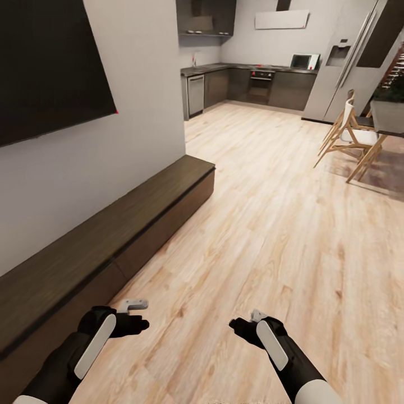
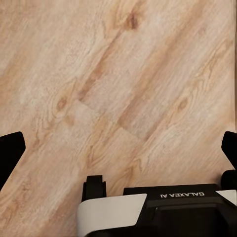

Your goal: Place each of the two pumpkins and all three candles from the living room inside a cabinet in the living room (use any cabinet), then make sure every cabinet is closed, and position the cauldron so it is next to a table in the living room.

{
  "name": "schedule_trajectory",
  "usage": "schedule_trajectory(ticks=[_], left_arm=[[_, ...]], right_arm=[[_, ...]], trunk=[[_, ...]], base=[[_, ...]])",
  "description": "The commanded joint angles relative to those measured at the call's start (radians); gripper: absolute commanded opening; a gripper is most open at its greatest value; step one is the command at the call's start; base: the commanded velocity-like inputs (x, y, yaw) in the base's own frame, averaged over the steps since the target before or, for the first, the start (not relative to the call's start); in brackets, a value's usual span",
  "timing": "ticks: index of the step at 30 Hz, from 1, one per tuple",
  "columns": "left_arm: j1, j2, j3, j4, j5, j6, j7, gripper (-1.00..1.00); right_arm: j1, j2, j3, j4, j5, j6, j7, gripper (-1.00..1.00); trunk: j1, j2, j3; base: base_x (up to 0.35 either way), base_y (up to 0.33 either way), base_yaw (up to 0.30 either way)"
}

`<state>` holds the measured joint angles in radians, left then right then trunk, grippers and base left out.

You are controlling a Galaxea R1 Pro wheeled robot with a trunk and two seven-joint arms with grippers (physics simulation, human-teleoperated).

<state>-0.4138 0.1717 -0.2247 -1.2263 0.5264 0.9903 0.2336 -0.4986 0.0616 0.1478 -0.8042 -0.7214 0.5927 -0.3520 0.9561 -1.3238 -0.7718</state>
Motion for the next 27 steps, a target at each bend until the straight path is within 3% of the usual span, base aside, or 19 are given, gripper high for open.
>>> schedule_trajectory(ticks=[1,27], left_arm=[[0.000,0.001,-0.002,-0.001,0.011,0.002,0.010,1.00],[0.000,-0.007,-0.002,0.002,0.011,0.002,0.010,1.00]], right_arm=[[0.000,0.000,0.003,-0.001,-0.010,0.001,-0.010,1.00],[-0.001,-0.005,-0.027,0.023,-0.012,0.000,-0.009,1.00]], trunk=[[-0.004,0.007,0.001],[-0.104,0.189,0.059]], base=[[0.000,0.000,-0.243],[0.000,0.000,-0.243]])
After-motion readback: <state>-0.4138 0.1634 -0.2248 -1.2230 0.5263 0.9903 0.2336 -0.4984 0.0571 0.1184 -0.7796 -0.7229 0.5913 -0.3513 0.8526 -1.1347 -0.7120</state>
